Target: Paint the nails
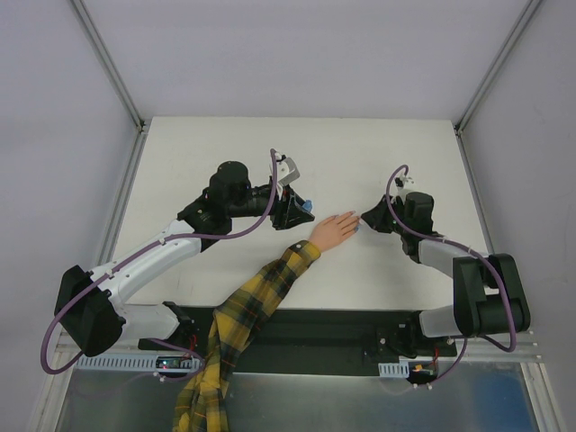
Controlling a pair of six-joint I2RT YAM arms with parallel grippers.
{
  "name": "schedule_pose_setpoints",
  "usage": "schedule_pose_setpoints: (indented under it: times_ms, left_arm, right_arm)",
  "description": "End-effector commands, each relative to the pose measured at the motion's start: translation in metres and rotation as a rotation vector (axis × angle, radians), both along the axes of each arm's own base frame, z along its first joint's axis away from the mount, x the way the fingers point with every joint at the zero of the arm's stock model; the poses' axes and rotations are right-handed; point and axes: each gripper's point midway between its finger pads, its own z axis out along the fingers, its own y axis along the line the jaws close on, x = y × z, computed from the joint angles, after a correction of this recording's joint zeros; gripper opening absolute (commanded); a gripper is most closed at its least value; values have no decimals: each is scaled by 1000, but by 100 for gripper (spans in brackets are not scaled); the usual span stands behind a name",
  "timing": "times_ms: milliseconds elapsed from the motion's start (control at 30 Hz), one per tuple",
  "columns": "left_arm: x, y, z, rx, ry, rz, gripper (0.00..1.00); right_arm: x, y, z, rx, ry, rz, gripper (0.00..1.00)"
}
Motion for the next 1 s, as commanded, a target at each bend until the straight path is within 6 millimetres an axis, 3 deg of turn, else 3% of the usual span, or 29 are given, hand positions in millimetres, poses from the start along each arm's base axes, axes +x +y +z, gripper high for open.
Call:
schedule_pose_setpoints:
  times_ms: [0,967]
  left_arm:
    - [-4,-1,9,-19,-44,-21,0]
    - [-4,-2,8,-17,-43,-21,0]
  right_arm:
    - [19,0,20,10,-65,-13,0]
    - [15,-7,11,-17,-11,-43,0]
